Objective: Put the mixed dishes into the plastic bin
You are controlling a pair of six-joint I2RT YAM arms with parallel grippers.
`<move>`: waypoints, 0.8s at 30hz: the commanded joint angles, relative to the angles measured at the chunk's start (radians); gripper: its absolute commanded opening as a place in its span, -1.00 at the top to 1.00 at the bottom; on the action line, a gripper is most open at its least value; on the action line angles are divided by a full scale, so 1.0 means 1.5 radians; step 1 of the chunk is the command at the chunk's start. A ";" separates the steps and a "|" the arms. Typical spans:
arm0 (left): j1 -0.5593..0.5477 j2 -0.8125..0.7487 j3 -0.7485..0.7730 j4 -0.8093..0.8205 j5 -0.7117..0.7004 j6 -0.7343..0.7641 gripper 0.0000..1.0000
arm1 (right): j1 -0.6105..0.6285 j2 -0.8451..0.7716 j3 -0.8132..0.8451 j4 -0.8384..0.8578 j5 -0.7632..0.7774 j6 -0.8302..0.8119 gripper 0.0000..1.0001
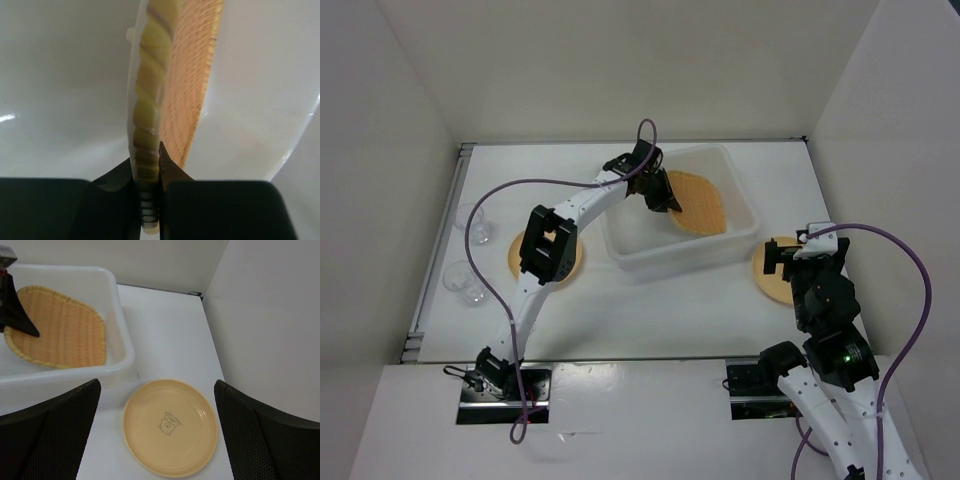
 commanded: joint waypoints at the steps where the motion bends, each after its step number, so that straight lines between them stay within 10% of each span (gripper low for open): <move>1: -0.008 -0.038 -0.032 0.057 0.006 -0.030 1.00 | -0.004 -0.007 -0.008 0.040 0.011 0.004 -0.97; 9: -0.014 -0.038 -0.078 0.075 0.006 -0.030 0.74 | -0.004 -0.007 -0.008 0.040 0.011 0.004 -0.97; 15: -0.014 -0.065 -0.099 0.066 -0.029 -0.016 -0.42 | -0.004 -0.007 -0.008 0.040 0.011 0.004 -0.97; 24: -0.014 -0.163 -0.075 -0.030 -0.166 0.072 -0.83 | -0.004 -0.001 -0.008 0.040 0.005 0.004 -0.97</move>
